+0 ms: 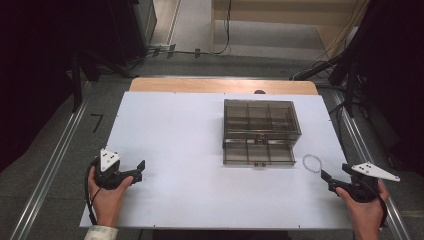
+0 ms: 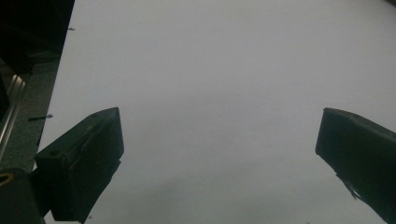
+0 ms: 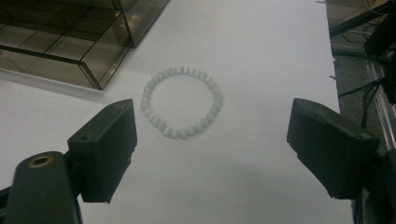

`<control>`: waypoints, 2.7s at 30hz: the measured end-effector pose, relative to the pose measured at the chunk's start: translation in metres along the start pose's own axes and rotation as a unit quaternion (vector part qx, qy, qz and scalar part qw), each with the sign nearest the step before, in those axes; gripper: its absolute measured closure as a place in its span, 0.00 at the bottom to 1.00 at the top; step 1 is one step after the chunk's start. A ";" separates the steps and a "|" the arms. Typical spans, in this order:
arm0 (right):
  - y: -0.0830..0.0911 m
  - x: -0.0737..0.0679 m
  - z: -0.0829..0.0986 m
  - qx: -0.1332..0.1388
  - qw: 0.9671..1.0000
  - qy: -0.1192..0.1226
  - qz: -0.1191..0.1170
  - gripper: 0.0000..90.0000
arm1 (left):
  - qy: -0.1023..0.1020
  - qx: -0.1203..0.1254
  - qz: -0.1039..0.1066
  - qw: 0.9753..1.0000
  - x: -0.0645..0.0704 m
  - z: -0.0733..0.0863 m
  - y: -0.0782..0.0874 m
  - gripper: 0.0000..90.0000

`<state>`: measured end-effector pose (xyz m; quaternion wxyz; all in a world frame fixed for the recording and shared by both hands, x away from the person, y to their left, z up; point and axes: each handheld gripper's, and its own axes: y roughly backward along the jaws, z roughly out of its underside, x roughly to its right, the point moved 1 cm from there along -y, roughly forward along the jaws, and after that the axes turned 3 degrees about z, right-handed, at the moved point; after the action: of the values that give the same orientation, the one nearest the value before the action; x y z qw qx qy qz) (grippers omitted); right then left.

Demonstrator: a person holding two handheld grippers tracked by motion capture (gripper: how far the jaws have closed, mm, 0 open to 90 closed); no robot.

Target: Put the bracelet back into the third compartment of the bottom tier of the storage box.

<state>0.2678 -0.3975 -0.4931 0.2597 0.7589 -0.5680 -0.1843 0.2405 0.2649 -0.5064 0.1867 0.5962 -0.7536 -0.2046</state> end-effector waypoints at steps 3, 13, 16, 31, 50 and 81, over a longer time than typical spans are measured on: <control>0.000 0.000 0.000 0.000 1.000 0.000 0.000 0.16 | 0.000 0.000 0.001 1.000 0.000 0.000 0.000 0.02; 0.000 0.000 0.000 0.000 1.000 0.000 -0.003 0.16 | -0.001 0.000 0.000 1.000 0.000 0.000 0.001 0.02; 0.000 -0.001 0.000 0.000 1.000 0.001 -0.003 0.16 | 0.000 0.000 0.000 1.000 0.000 0.000 0.001 0.02; -0.001 -0.004 -0.004 -0.011 1.000 -0.008 -0.012 0.20 | 0.003 0.008 -0.003 1.000 -0.001 0.000 0.002 0.02; -0.009 0.002 -0.018 -0.037 0.999 0.008 -0.010 0.24 | 0.002 0.009 -0.003 1.000 -0.001 0.000 0.002 0.02; -0.038 0.004 -0.023 -0.064 0.998 0.010 0.000 0.50 | 0.002 0.009 -0.008 1.000 -0.002 0.001 0.004 0.02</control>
<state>0.3110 -0.3890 -0.4976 0.3133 0.7426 -0.5525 -0.2125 0.2374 0.2679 -0.5049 0.1812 0.6045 -0.7501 -0.1978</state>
